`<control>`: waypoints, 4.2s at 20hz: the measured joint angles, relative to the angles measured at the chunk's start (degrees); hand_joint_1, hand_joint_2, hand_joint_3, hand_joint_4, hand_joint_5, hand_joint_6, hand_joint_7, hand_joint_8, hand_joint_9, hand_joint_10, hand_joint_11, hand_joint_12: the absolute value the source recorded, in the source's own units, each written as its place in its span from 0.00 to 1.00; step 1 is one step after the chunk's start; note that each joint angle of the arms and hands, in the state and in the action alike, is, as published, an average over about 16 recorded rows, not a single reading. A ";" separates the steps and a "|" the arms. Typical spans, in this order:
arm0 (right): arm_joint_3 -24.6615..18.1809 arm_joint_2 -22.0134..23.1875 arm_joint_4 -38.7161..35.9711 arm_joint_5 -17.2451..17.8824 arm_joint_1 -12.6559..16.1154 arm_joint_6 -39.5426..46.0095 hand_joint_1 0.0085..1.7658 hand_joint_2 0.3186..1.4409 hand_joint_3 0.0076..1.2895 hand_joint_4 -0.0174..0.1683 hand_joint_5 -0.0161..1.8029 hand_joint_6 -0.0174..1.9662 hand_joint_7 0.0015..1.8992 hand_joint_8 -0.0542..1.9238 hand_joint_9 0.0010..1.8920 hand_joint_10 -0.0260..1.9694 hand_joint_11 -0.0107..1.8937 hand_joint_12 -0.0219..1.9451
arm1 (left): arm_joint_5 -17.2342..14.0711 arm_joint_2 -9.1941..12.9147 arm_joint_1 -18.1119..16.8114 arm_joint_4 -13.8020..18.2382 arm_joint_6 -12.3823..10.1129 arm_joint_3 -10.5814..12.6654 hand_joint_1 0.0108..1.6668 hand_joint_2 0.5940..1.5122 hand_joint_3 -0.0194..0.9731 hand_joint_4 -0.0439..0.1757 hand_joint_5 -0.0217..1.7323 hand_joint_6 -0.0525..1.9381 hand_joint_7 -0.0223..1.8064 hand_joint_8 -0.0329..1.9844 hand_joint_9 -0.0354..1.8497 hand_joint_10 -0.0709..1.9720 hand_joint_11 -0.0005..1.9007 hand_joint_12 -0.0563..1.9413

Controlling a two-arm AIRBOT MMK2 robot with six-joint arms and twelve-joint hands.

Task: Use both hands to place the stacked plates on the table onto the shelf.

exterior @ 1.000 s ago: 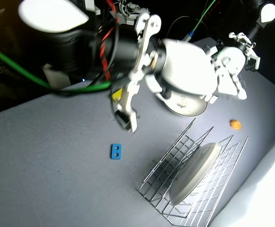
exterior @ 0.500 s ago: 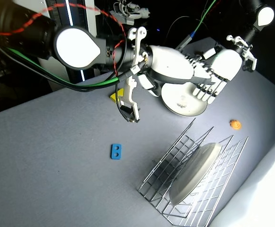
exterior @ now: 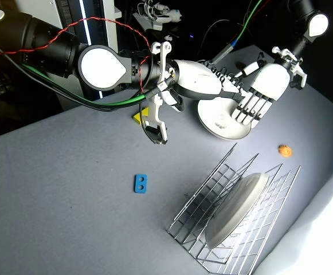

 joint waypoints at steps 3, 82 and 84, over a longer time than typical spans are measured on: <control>-0.14 -0.32 0.04 -0.53 -0.40 -0.27 0.59 0.58 0.00 0.12 0.02 0.02 0.01 0.03 0.01 0.02 0.02 0.01 | -0.31 -0.05 -0.97 0.29 -0.45 0.40 0.00 0.59 0.03 0.19 0.05 0.03 0.04 0.02 0.02 0.02 0.01 0.09; 15.96 -20.28 11.05 -1.97 -0.71 -2.38 0.69 0.62 0.00 0.04 0.44 0.39 0.47 0.40 0.50 0.59 0.43 0.63 | -2.60 0.66 -9.88 1.47 -4.02 1.45 0.00 0.59 0.03 0.22 0.05 0.03 0.05 0.02 0.04 0.04 0.01 0.10; 12.20 -17.09 11.59 -3.17 0.17 -1.63 0.70 0.62 0.00 0.04 0.45 0.41 0.48 0.41 0.50 0.59 0.43 0.63 | -3.03 1.10 -10.69 1.57 -4.32 1.18 0.00 0.59 0.03 0.22 0.05 0.03 0.05 0.02 0.04 0.04 0.01 0.10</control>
